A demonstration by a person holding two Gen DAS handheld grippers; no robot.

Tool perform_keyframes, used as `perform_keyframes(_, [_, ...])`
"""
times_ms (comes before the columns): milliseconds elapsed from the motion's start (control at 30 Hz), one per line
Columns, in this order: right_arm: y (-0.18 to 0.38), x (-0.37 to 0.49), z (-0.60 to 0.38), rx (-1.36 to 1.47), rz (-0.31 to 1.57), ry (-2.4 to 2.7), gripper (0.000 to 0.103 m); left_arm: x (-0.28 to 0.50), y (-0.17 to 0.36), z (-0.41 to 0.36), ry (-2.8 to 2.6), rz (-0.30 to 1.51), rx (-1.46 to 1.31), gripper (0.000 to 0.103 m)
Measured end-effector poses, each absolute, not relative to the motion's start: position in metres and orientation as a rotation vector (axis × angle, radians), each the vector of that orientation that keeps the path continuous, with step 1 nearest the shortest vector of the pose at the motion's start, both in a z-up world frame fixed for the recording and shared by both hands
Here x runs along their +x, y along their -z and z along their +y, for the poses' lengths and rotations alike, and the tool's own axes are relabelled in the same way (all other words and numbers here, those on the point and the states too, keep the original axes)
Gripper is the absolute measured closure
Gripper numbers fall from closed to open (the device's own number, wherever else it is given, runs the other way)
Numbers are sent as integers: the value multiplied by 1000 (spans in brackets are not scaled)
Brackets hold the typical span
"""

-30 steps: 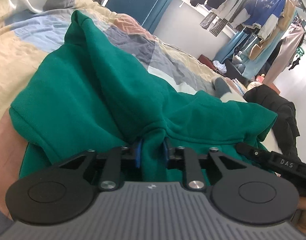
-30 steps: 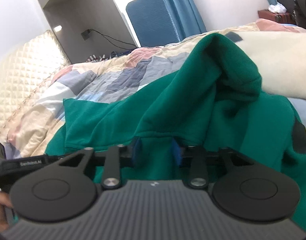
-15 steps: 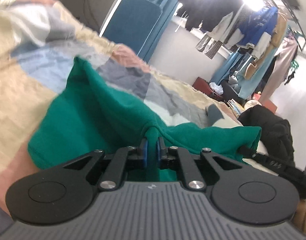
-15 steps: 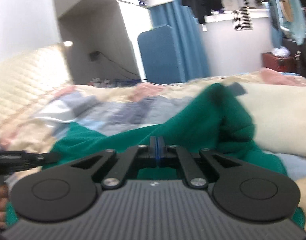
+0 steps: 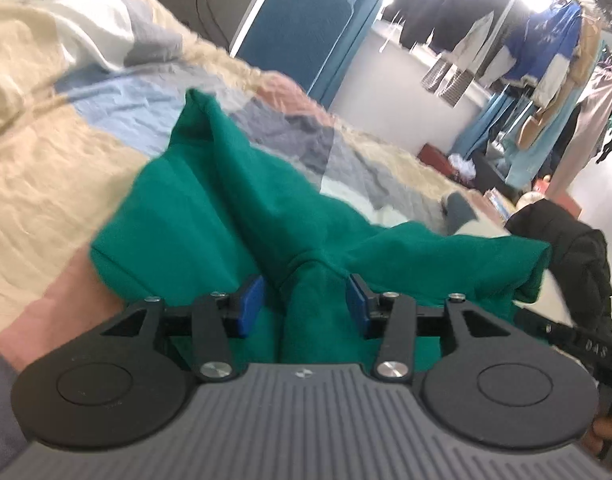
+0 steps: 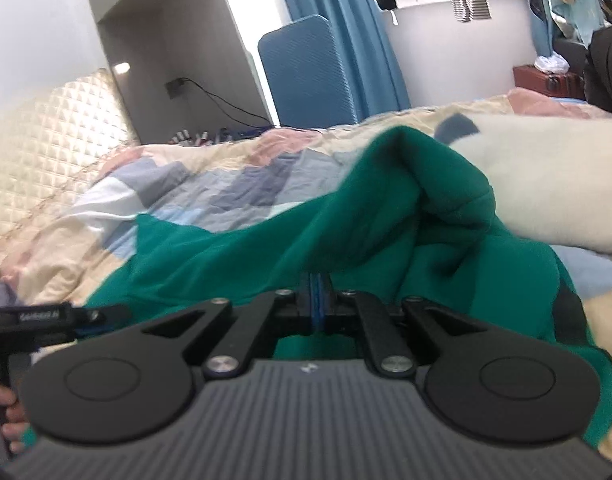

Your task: Fold large clothes

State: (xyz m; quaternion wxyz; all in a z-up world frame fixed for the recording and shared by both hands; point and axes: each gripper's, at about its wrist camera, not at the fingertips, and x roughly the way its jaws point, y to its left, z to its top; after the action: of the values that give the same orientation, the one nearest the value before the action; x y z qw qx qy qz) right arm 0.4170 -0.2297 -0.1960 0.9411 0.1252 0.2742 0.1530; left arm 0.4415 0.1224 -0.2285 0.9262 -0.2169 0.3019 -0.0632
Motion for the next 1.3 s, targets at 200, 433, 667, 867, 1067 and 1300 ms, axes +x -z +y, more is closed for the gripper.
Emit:
perform_keyframes(200, [169, 366, -213, 250, 565, -410, 97, 387, 192, 106, 205, 556, -399, 51])
perform_keyframes(433, [157, 304, -177, 141, 597, -520, 97, 338, 194, 67, 311, 628, -334, 51])
perform_keyframes(667, [203, 308, -160, 18, 762, -444, 99, 349, 247, 52, 237, 830, -264, 53])
perform_keyframes(867, [222, 323, -166, 129, 859, -430, 101, 341, 242, 55, 223, 820, -272, 53])
perform_keyframes(1067, [185, 299, -199, 196, 850, -428, 97, 300, 209, 97, 157, 787, -331, 52])
perform_keyframes(1300, [131, 270, -287, 245, 891, -391, 61, 258, 182, 162, 25, 844, -393, 46])
